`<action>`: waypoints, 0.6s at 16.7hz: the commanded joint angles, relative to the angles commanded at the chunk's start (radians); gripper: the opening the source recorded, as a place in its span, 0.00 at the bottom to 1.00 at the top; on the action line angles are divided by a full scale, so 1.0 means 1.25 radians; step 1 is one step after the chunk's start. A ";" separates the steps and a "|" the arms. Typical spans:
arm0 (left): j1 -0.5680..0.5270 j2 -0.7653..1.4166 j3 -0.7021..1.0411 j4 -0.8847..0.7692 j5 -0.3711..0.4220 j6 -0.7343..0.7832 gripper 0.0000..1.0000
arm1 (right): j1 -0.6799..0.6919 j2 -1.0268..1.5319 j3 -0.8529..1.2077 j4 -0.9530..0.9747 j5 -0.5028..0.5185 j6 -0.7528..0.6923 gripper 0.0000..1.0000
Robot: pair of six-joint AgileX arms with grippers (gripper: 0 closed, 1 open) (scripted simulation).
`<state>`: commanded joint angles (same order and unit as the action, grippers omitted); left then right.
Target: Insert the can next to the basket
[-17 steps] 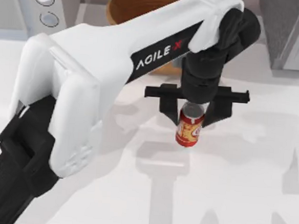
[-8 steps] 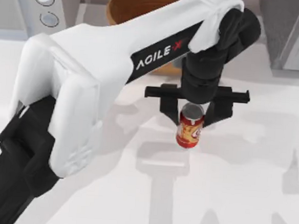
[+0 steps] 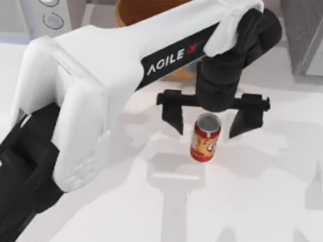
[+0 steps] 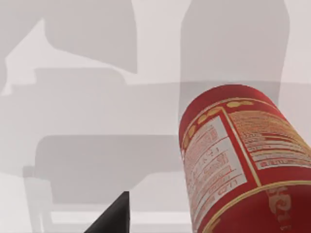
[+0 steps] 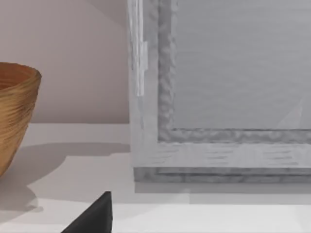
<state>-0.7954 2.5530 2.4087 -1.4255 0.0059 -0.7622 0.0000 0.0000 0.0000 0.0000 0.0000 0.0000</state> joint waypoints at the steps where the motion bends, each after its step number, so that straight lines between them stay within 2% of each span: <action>1: 0.000 0.000 0.000 0.000 0.000 0.000 1.00 | 0.000 0.000 0.000 0.000 0.000 0.000 1.00; 7: 0.002 0.001 0.003 -0.002 0.000 0.000 1.00 | 0.000 0.000 0.000 0.000 0.000 0.000 1.00; 10: 0.000 0.024 0.060 -0.048 0.001 -0.001 1.00 | 0.000 0.000 0.000 0.000 0.000 0.000 1.00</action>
<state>-0.7953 2.5827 2.4839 -1.4854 0.0066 -0.7632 0.0000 0.0000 0.0000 0.0000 0.0000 0.0000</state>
